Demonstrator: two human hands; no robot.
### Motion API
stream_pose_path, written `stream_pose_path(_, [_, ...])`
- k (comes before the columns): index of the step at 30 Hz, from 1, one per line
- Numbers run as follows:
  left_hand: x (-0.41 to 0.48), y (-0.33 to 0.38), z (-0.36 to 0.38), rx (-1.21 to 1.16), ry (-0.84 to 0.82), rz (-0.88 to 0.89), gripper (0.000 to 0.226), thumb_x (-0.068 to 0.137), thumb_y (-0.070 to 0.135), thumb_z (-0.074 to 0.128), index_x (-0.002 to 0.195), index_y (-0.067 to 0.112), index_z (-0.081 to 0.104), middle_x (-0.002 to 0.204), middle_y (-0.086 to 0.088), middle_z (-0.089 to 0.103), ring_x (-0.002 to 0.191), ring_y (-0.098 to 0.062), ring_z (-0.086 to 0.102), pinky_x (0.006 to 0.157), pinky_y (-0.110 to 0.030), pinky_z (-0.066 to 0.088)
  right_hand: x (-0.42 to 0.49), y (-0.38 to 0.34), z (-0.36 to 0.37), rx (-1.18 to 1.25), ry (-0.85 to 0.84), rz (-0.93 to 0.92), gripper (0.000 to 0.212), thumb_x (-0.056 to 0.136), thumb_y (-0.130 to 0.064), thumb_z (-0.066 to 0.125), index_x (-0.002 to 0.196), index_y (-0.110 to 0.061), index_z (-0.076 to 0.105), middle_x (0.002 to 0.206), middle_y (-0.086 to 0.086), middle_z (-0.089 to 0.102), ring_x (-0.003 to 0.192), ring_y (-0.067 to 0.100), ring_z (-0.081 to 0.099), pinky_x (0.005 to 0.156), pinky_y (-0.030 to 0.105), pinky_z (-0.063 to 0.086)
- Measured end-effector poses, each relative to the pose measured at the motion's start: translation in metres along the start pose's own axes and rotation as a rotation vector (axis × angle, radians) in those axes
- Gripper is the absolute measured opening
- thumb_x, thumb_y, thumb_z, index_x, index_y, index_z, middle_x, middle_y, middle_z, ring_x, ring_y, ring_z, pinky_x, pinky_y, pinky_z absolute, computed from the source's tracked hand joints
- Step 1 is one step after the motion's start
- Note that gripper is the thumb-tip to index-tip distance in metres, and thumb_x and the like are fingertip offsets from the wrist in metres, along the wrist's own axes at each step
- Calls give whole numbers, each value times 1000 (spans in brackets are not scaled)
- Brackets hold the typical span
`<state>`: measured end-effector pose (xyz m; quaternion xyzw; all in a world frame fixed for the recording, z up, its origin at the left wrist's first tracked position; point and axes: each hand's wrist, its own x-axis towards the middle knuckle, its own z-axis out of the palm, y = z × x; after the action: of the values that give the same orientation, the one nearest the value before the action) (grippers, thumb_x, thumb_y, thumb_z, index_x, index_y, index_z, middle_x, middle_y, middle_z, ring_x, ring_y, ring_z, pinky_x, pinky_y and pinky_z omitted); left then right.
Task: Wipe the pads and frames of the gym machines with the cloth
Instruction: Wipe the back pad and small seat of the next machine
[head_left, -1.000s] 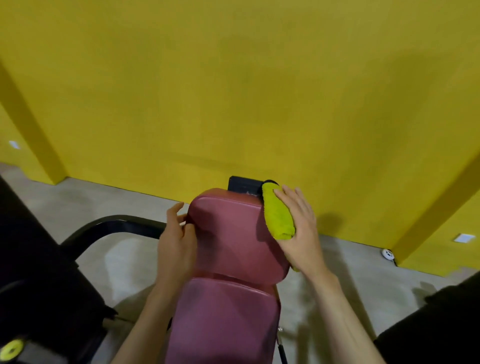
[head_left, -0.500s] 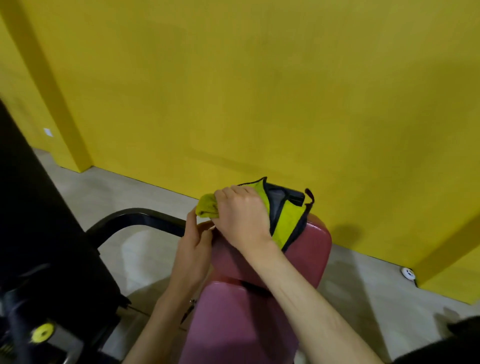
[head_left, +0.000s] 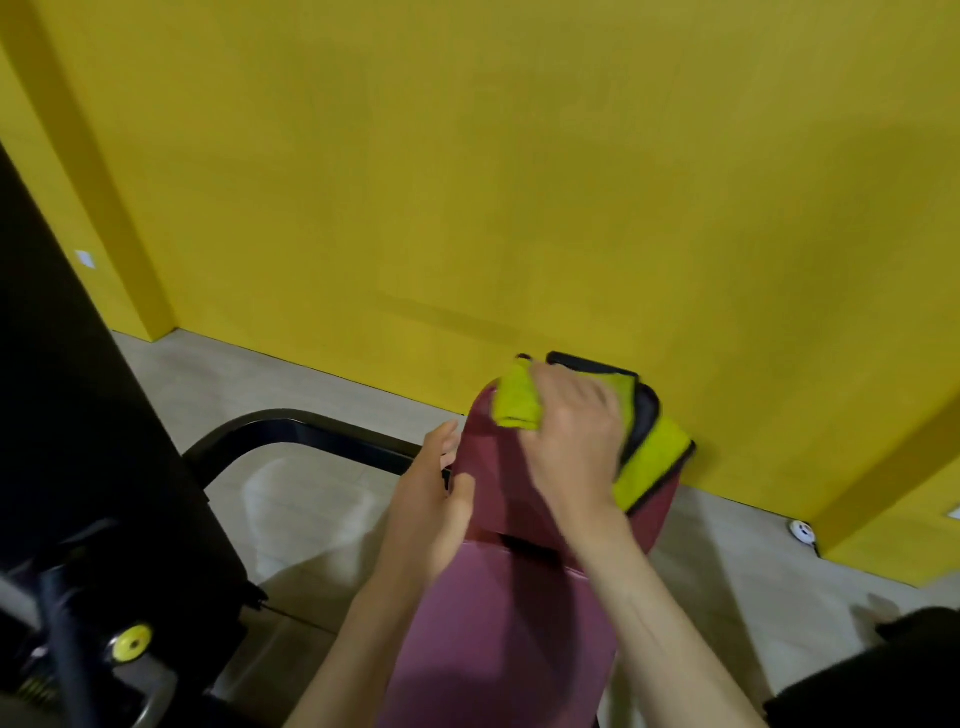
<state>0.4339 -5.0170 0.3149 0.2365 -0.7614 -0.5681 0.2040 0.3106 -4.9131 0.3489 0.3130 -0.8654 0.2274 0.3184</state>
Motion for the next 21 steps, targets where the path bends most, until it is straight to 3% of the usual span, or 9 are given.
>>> stream_pose_path(2, [2, 1, -1, 11, 13, -3, 61, 86, 22, 43, 147, 29, 43, 137, 11, 62, 127, -3, 57, 106, -45, 50, 13, -21, 18, -37, -82, -146, 39, 67, -19, 50, 100, -16, 71, 100, 0, 73, 103, 26, 67, 88, 41, 47])
stream_pose_path(4, [5, -1, -2, 13, 18, -11, 56, 89, 19, 44, 143, 33, 45, 133, 8, 64, 126, -7, 59, 103, -43, 52, 17, -19, 23, -96, -105, -255, 30, 75, -12, 48, 97, -17, 68, 97, 0, 71, 100, 26, 67, 85, 39, 47])
stream_pose_path(7, [5, -5, -2, 33, 34, -15, 53, 97, 6, 49, 141, 34, 45, 128, 6, 65, 124, -11, 60, 92, -24, 53, 14, 4, 15, -87, -63, -345, 41, 90, -1, 38, 109, -16, 71, 113, -1, 74, 110, 22, 69, 88, 37, 51])
stream_pose_path(9, [5, -4, -2, 23, 32, -15, 51, 99, 4, 50, 142, 30, 45, 128, 5, 63, 122, -12, 60, 80, -7, 47, 10, 17, 5, -65, -20, -310, 48, 87, 2, 34, 111, -15, 71, 115, 0, 74, 108, 22, 70, 88, 37, 54])
stream_pose_path(13, [2, -4, -1, 36, 26, 9, 53, 99, 2, 48, 145, 28, 44, 130, 7, 61, 123, -11, 59, 76, -4, 44, -15, 62, -19, -44, 93, -162, 52, 73, 3, 48, 118, -13, 69, 118, 3, 73, 115, 25, 67, 96, 37, 49])
stream_pose_path(15, [3, -6, 2, 39, 45, 16, 55, 97, 1, 48, 145, 29, 44, 132, 7, 61, 124, -12, 59, 80, -9, 45, -37, 90, -22, 3, 129, 37, 59, 73, 7, 51, 126, -12, 66, 124, 5, 70, 122, 26, 63, 97, 40, 49])
stream_pose_path(19, [4, -4, 10, 47, 98, 26, 58, 95, 4, 52, 145, 33, 42, 138, 2, 63, 124, -16, 60, 93, -33, 53, -99, 91, -6, 505, 286, 766, 65, 71, -6, 39, 133, -10, 59, 114, 15, 69, 105, 36, 64, 92, 52, 52])
stream_pose_path(21, [3, -1, 13, 73, 106, 44, 62, 93, 4, 54, 147, 31, 40, 139, 0, 62, 125, -17, 60, 95, -37, 55, -131, 69, 6, 623, 336, 881, 76, 66, -6, 34, 138, -17, 58, 110, 17, 68, 100, 37, 64, 92, 53, 53])
